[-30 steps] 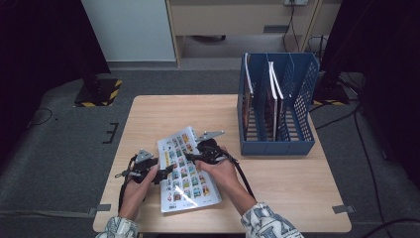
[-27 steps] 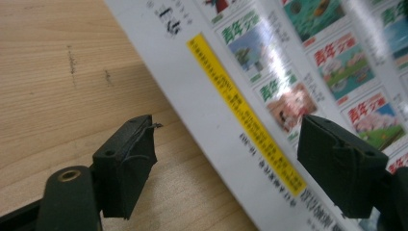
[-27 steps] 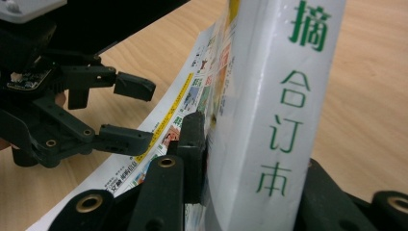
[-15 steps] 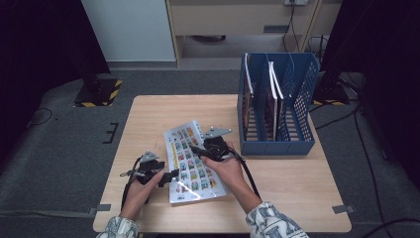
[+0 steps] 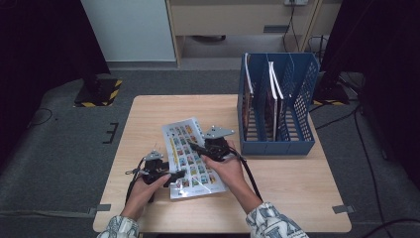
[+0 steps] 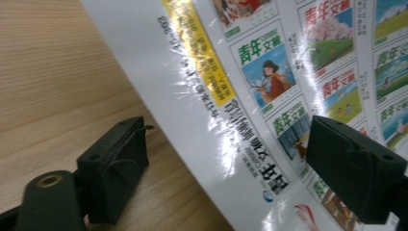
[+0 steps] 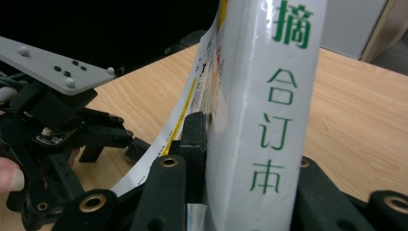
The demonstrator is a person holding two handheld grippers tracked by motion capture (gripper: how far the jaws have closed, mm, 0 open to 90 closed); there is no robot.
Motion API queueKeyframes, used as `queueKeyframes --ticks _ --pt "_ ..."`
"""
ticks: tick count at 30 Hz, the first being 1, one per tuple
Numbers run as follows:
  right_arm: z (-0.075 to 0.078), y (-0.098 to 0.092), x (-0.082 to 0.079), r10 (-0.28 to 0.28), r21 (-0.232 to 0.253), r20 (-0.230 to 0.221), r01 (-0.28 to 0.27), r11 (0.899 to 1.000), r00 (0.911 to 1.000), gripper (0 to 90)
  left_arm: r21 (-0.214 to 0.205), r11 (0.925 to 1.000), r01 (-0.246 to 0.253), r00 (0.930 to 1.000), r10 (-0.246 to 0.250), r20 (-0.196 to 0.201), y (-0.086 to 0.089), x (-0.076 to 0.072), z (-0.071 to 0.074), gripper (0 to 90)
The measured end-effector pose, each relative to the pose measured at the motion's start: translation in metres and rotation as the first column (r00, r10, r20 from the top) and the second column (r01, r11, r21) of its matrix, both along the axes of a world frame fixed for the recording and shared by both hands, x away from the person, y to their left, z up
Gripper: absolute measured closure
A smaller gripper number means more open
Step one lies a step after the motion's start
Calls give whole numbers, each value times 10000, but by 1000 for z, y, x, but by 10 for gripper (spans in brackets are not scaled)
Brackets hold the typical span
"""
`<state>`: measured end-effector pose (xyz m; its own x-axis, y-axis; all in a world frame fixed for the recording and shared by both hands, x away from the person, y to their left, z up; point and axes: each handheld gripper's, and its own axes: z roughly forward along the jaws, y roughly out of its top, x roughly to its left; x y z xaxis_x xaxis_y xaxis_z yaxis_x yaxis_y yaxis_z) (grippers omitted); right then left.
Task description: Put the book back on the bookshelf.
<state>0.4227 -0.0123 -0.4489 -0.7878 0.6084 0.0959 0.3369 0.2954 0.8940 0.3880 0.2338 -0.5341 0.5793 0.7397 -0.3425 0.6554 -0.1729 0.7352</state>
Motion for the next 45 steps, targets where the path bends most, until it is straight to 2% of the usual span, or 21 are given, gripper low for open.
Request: queueKeyframes --ticks 4,6,10,15,16,19,23,28,36,41,45 --pt "2 1 -2 69 101 150 -71 9999 9999 726 -339 9993 -131 9999 129 -49 -2 1 0 176" --pt "2 1 -2 89 140 174 -91 9999 9998 728 -546 9984 -110 9999 111 9 -1 2 0 225" --pt "3 0 -1 97 301 169 -102 9995 9998 729 -745 9970 -215 9997 219 46 2 3 1 269" --pt "5 -1 -2 173 527 382 -193 9984 9991 731 -1384 9891 -497 9985 460 -297 15 5 6 433" --pt "5 -1 -3 228 543 438 -252 9982 9988 732 -1398 9887 -538 9981 490 -377 17 6 7 458" --pt "4 -1 -3 318 557 520 -347 9978 9981 731 -1315 9897 -568 9981 530 -320 19 5 12 543" --pt "4 -3 -3 387 703 590 -428 9966 9975 731 -1359 9885 -664 9977 638 -239 21 5 15 589" --pt "7 -5 -3 648 411 587 -673 9969 9962 722 -1097 9921 -612 9981 607 -86 19 4 18 601" --pt "14 -8 0 766 188 601 -779 9968 9952 711 -729 9947 -729 9953 772 587 18 2 27 617" --pt "19 -7 1 694 221 800 -714 9972 9944 721 -534 9938 -970 9881 1026 1146 20 0 34 626" --pt "21 -8 1 641 462 975 -688 9966 9932 728 -394 9902 -1338 9762 1386 1669 21 -2 40 639"
